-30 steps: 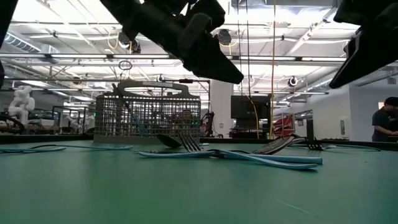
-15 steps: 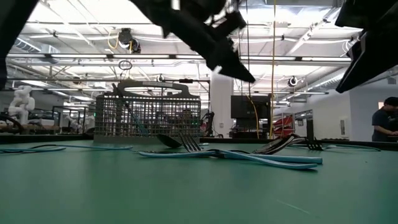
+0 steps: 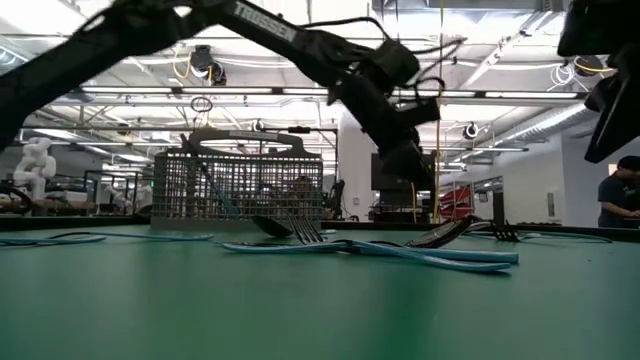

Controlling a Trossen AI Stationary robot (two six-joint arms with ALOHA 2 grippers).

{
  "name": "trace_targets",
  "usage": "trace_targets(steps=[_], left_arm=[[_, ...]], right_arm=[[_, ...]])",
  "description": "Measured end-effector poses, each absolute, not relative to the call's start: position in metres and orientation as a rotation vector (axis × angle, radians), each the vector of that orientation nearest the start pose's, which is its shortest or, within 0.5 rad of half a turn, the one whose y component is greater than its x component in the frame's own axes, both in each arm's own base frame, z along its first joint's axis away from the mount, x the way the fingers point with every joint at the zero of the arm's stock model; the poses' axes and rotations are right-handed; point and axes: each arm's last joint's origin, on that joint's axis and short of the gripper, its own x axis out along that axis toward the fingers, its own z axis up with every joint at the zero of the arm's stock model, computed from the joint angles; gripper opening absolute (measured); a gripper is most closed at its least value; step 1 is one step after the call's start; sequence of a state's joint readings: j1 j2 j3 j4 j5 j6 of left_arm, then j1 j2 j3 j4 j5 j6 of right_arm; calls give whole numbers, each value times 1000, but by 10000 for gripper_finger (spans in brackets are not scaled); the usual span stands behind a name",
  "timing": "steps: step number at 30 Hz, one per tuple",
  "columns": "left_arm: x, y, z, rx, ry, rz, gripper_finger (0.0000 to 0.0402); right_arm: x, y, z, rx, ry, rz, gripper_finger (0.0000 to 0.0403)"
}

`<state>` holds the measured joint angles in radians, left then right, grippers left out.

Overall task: Sort silverware
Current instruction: Put the table knife into the silverware rack

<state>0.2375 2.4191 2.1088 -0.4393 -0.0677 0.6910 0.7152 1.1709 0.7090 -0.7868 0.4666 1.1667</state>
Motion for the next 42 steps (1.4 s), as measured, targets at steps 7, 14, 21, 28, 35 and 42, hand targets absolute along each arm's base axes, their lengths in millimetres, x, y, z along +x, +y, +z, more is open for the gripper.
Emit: trace_targets(steps=[7, 14, 21, 28, 35, 42], left_arm=[[547, 125, 187, 564, 833, -54, 167], [543, 131, 184, 487, 855, -68, 167], [515, 132, 205, 402, 1023, -146, 167], [498, 172, 241, 178, 821, -241, 166], [506, 164, 233, 204, 771, -331, 166], [502, 152, 259, 238, 734, -326, 166]], right_arm=[[153, 118, 203, 337, 938, -394, 162], [149, 108, 201, 349, 907, -550, 162], [145, 84, 199, 382, 850, -844, 162], [150, 70, 193, 442, 822, -941, 162], [150, 53, 175, 499, 775, -1046, 159], [167, 16, 168, 426, 757, -1113, 105]])
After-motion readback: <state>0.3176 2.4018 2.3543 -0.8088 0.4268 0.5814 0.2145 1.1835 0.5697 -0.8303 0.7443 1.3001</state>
